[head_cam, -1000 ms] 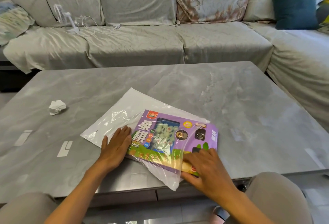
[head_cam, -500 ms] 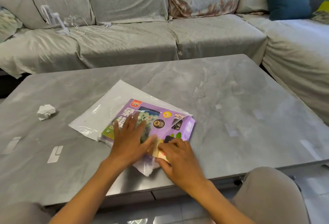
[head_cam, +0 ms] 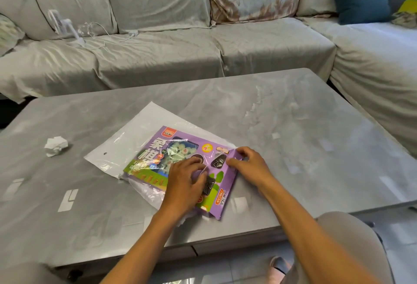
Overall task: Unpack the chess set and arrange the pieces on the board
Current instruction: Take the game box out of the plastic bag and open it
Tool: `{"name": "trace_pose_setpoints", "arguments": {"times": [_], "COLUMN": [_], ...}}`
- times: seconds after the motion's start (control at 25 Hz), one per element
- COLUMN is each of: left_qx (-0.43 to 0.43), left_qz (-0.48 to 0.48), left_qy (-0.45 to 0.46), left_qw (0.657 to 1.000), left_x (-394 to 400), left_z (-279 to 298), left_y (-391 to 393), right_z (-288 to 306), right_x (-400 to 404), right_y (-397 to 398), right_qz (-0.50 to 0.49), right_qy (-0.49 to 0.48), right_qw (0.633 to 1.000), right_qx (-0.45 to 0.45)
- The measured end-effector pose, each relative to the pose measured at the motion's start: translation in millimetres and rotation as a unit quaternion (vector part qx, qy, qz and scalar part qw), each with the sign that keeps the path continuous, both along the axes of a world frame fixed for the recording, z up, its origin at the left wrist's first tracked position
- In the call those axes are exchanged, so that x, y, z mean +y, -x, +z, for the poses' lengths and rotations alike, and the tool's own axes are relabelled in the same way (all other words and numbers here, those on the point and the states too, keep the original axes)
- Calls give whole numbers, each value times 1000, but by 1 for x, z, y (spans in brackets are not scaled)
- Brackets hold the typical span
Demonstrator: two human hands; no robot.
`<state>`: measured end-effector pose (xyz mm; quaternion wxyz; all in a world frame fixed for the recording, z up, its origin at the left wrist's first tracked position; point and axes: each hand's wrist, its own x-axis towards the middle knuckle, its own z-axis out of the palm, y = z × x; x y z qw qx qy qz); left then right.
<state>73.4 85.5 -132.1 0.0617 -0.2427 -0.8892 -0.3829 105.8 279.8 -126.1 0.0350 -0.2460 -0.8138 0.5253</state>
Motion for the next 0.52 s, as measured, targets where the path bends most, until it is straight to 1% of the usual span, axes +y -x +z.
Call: {"name": "trace_pose_setpoints", "arguments": {"times": [0.08,0.16,0.32,0.44,0.52], "left_qx": [-6,-11,-25,-29,-23], "left_qz": [-5,-15,-15,-34,-46], "left_qy": [-10,8,34,58,67], "left_qw": [1000,1000,999,997,996], "left_x": [1,1,2,-2,-9], "left_z": [-2,-9,-14,-13,-14], "left_y": [3,5,4,2,-2], "right_z": [-2,-2,0,3,6], "right_x": [-1,-2,-11,-24,-31], "right_y": [-2,-5,-10,-6,-2], "right_qz": [-12,-11,1,19,44], "right_qy": [2,10,-7,-22,-8], "right_qw": [1000,1000,999,995,991], "right_qx": [1,-15,-36,-90,-124]}}
